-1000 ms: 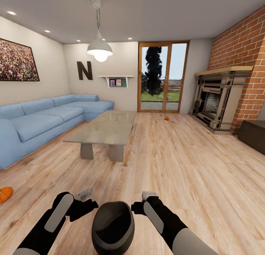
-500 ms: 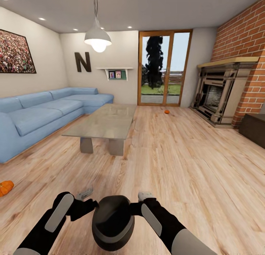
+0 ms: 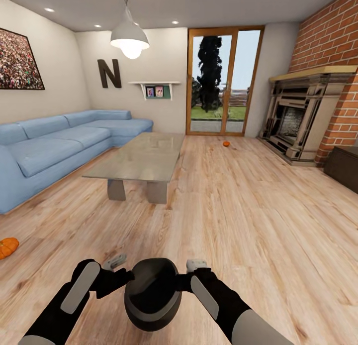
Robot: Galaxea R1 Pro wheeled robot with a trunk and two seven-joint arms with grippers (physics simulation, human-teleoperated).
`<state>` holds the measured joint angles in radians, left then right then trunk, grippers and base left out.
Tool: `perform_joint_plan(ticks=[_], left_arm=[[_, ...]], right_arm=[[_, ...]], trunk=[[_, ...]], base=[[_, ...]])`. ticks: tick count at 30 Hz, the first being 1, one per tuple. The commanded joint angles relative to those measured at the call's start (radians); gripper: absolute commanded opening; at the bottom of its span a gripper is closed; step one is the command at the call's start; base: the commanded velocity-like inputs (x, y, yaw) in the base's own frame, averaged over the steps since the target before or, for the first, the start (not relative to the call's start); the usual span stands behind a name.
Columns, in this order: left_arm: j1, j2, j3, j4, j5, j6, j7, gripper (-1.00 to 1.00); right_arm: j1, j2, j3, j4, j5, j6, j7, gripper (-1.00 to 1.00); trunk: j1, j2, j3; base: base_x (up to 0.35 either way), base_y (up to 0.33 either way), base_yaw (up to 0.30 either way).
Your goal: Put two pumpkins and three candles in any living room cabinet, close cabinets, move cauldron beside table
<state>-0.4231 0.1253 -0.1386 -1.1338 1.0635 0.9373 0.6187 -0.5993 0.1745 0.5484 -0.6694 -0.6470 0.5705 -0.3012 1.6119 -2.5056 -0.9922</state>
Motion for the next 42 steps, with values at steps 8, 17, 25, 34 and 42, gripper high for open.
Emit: perform_joint_plan(ticks=[8,17,25,34,42], left_arm=[[-0.001,0.001,-0.002,-0.004,0.01,0.0,0.01,1.0],[-0.001,0.002,-0.002,-0.004,0.01,0.0,0.01,1.0],[-0.001,0.007,-0.002,-0.005,0.01,0.0,0.009,1.0],[0.0,0.01,-0.001,-0.006,0.01,0.0,0.009,1.0],[-0.001,0.009,-0.002,-0.006,0.01,0.0,0.009,1.0]], right_arm=[[-0.001,0.0,0.003,-0.001,-0.01,0.0,-0.009,1.0],[-0.001,0.0,0.003,-0.001,-0.01,0.0,-0.009,1.0],[0.0,0.0,0.002,-0.002,-0.01,-0.032,0.058,1.0],[0.0,0.0,0.002,-0.001,-0.011,-0.042,0.07,1.0],[0.0,0.0,0.001,0.008,-0.012,-0.04,0.07,1.0]], trunk=[[0.0,0.0,-0.001],[0.0,0.0,-0.001],[0.0,0.0,-0.001],[0.0,0.0,0.002],[0.0,0.0,0.004]], base=[[0.029,0.006,0.0],[0.058,0.11,0.0],[-0.008,0.046,0.0],[-0.093,0.141,-0.136],[-0.012,0.018,-0.094]])
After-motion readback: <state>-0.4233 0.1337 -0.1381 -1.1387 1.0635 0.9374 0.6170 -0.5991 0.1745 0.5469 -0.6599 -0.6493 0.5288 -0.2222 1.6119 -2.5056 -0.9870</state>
